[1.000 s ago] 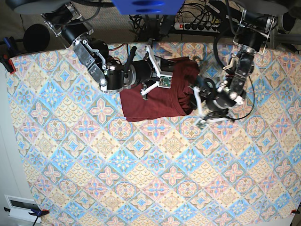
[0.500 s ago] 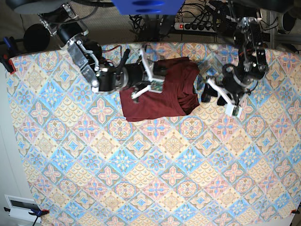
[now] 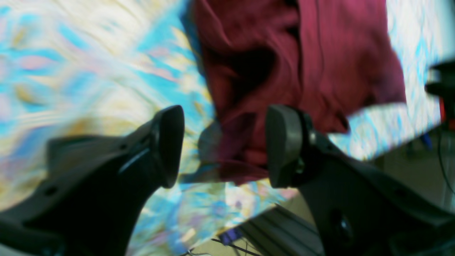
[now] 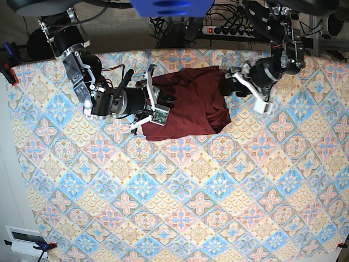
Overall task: Layout the t-shirt on the table in an organized manner, then fold the t-shirt properly
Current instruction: 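Drag the bundle with the right gripper toward the right arm's side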
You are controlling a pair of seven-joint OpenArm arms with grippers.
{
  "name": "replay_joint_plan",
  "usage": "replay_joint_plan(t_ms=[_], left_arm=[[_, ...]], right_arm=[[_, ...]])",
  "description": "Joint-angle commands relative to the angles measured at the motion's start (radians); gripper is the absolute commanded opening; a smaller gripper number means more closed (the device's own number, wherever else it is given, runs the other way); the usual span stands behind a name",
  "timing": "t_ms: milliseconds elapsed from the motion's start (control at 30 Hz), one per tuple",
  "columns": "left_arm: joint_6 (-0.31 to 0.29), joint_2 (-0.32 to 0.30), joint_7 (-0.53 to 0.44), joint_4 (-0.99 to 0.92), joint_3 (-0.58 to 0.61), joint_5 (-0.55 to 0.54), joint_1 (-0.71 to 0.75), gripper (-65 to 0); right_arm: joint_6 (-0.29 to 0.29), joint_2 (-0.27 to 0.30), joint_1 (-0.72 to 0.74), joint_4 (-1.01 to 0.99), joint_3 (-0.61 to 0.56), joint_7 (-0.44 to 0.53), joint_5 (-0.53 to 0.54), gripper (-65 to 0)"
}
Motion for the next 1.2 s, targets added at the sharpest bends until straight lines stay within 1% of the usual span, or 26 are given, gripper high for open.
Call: replay_joint_plan(t_ms=[0, 100, 233, 300, 333, 400, 500, 533, 600, 667, 700, 767, 933, 1000, 1100, 1167], left_arm=[[-0.009, -0.006, -0.021, 0.018, 0.011, -0.025, -0.012, -31.0], [-0.009, -0.002, -0.022, 0.012, 0.041, -0.022, -0.018, -31.0], [-0.008, -0.006, -0.016, -0.053, 0.083, -0.012, -0.049, -31.4], [-0.009, -0.011, -0.016, -0.076, 0.113, -0.008, -0.051, -34.5], [-0.011, -0.019, -0.016, -0.077, 0.13, -0.008, -0.051, -37.2], [-0.011, -0.042, -0.016, -0.074, 0.176, -0.017, -0.051, -45.1], [-0.011, -0.051, -0.018, -0.071, 0.216, -0.02, -0.047, -60.9], [-0.011, -0.051, -0.016, -0.057, 0.218, -0.02, -0.046, -65.0], [-0.011, -0.051, -0.016, -0.033, 0.215, -0.02, -0.018, -65.0], [-0.011, -0.056, -0.015, -0.011, 0.213, -0.02, -0.008, -63.6], [-0.011, -0.074, -0.015, -0.007, 0.215, -0.02, 0.0, -64.3], [-0.011, -0.091, -0.015, -0.005, 0.218, -0.02, 0.011, -65.0], [-0.009, -0.092, -0.016, -0.034, 0.218, 0.02, 0.014, -65.0], [-0.009, -0.092, -0.016, -0.065, 0.218, 0.046, 0.006, -64.8], [-0.009, -0.088, -0.022, -0.096, 0.221, 0.064, 0.005, -64.8], [-0.008, -0.088, -0.024, -0.105, 0.229, 0.081, 0.003, -64.8]], right_arm=[[0.002, 0.006, 0.015, 0.015, 0.01, 0.019, 0.017, -55.6], [0.002, 0.006, 0.015, 0.013, 0.01, 0.019, 0.017, -55.6], [0.002, 0.006, 0.015, 0.015, 0.01, 0.019, 0.017, -55.6], [0.002, 0.006, 0.015, 0.015, 0.01, 0.019, 0.017, -55.6], [0.002, 0.006, 0.015, 0.015, 0.01, 0.019, 0.017, -55.6], [0.002, 0.006, 0.015, 0.015, 0.01, 0.019, 0.017, -55.6], [0.002, 0.006, 0.015, 0.013, 0.01, 0.019, 0.017, -55.6], [0.002, 0.006, 0.015, 0.013, 0.01, 0.019, 0.017, -55.6], [0.002, 0.006, 0.015, 0.013, 0.01, 0.019, 0.017, -55.6], [0.002, 0.006, 0.015, 0.012, 0.01, 0.019, 0.017, -55.6], [0.002, 0.006, 0.015, 0.012, 0.01, 0.019, 0.017, -55.6], [0.002, 0.006, 0.015, 0.01, 0.01, 0.019, 0.017, -55.6], [0.002, 0.006, 0.021, 0.009, 0.01, 0.019, 0.0, -55.6], [0.002, 0.003, 0.021, 0.009, 0.01, 0.019, -0.058, -55.6], [0.002, 0.001, 0.021, 0.009, 0.009, 0.017, -0.191, -55.6], [0.002, -0.002, 0.017, 0.009, 0.009, 0.017, -0.262, -55.6]])
